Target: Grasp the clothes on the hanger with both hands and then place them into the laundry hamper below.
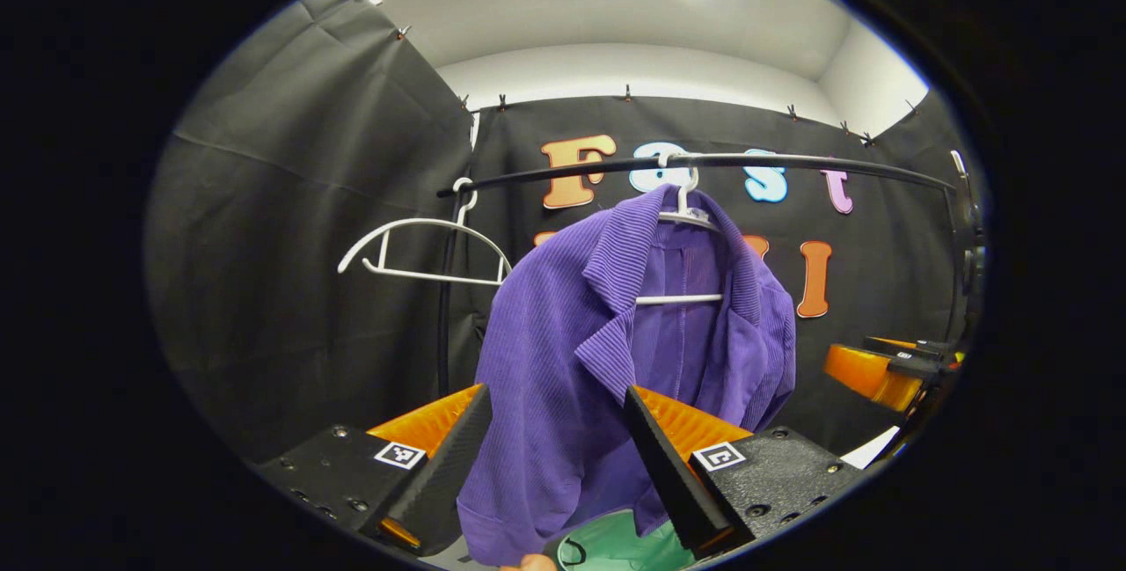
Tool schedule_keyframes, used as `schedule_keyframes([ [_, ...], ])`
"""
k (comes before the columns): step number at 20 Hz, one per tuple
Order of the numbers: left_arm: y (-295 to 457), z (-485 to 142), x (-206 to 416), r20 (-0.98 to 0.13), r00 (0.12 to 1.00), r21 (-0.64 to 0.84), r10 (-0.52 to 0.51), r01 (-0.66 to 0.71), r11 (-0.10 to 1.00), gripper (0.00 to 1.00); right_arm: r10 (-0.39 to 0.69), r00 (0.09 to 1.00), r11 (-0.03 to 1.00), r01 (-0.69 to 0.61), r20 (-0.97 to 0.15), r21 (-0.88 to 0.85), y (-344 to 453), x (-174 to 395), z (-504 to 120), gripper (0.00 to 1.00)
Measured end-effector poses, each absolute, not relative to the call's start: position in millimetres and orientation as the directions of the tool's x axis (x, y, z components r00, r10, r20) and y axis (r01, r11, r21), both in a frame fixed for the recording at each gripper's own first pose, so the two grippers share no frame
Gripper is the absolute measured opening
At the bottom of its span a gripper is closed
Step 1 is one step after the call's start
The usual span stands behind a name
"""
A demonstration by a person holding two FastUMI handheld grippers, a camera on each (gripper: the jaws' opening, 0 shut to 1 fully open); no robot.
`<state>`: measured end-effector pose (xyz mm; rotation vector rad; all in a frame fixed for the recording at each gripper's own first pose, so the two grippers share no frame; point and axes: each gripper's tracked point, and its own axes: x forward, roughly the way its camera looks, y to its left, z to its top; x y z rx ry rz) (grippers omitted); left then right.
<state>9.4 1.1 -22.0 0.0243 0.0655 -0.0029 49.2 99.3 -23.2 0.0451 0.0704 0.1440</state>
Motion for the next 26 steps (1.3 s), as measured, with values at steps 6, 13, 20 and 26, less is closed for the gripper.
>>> schedule_keyframes([
  [6, -25, -32, 59, -0.082, 0.997, 0.036, -0.016, 0.019, 0.999, 0.92, 0.179, 0.979, 0.983, -0.175, -0.098, 0.044, 142, 96, -46, 0.89],
  [13, -13, -52, 98, -0.120, 0.992, 0.061, 0.025, -0.018, 0.998, 0.92, 0.142, 0.983, 0.990, -0.139, -0.113, 0.029, 153, 142, -65, 0.89],
  [20, -3, -62, 114, -0.120, 0.990, 0.039, 0.075, -0.071, 0.997, 0.92, 0.060, 0.994, 0.998, -0.063, -0.086, -0.026, 154, 184, -71, 0.88],
  [26, 3, -65, 125, -0.115, 0.990, 0.021, 0.080, -0.078, 0.997, 0.67, 0.024, 0.998, 0.999, -0.026, -0.065, -0.036, 152, 204, -76, 0.77],
])
